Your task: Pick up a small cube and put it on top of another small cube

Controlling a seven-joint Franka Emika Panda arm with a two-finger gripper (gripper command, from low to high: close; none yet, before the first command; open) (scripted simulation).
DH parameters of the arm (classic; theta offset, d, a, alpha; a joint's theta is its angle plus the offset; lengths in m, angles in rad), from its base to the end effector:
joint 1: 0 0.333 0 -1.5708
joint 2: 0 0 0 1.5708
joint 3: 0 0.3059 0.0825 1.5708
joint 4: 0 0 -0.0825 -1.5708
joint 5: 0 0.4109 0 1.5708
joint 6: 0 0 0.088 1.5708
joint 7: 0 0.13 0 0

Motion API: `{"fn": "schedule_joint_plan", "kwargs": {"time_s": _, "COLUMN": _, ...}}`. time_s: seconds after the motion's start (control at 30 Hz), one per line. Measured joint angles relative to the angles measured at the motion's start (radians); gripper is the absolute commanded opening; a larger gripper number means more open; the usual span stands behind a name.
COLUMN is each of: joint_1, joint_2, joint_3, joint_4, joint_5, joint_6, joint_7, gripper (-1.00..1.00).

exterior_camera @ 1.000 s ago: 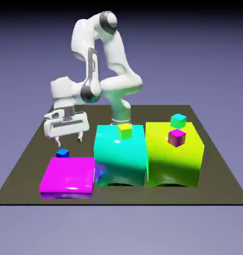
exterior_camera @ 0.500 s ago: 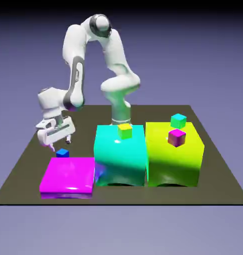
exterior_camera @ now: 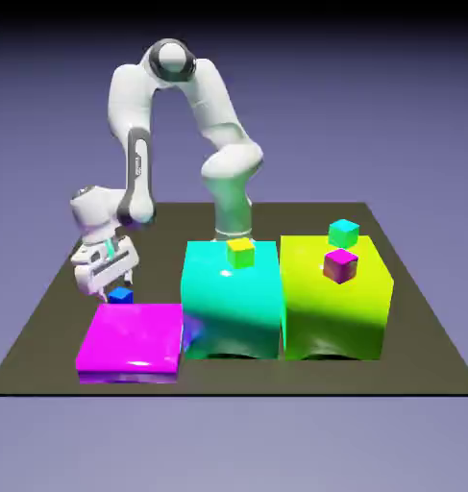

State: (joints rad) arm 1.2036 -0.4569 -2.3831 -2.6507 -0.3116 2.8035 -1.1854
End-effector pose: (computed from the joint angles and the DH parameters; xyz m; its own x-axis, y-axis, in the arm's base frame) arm 0.2175 -0.3293 0.0714 0.9474 0.2569 0.1907 0.2916 -0.9388 -0.1837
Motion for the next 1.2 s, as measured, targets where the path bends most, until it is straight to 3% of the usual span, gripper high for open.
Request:
{"fn": "schedule_joint_plan", "kwargs": {"time_s": 0.03, "joint_1": 0.032, "joint_2": -0.017, "joint_3": -0.036, "joint_4": 0.003, "joint_5": -0.021, "joint_6": 0.016, "joint_7": 0.015, "gripper": 0.00}}
{"fn": "schedule_joint_plan", "kwargs": {"time_s": 0.07, "joint_1": 0.045, "joint_2": -0.023, "joint_3": -0.050, "joint_4": 0.004, "joint_5": -0.030, "joint_6": 0.023, "joint_7": 0.020, "gripper": -1.00}}
{"fn": "schedule_joint_plan", "kwargs": {"time_s": 0.5, "joint_1": -0.310, "joint_2": 0.160, "joint_3": 0.348, "joint_4": -0.024, "joint_5": 0.206, "joint_6": -0.157, "joint_7": -0.140, "gripper": -1.00}}
{"fn": "schedule_joint_plan", "kwargs": {"time_s": 1.2, "joint_1": -0.198, "joint_2": 0.143, "joint_3": 1.109, "joint_4": 0.243, "joint_5": 0.222, "joint_6": -0.449, "joint_7": 0.234, "gripper": -1.00}}
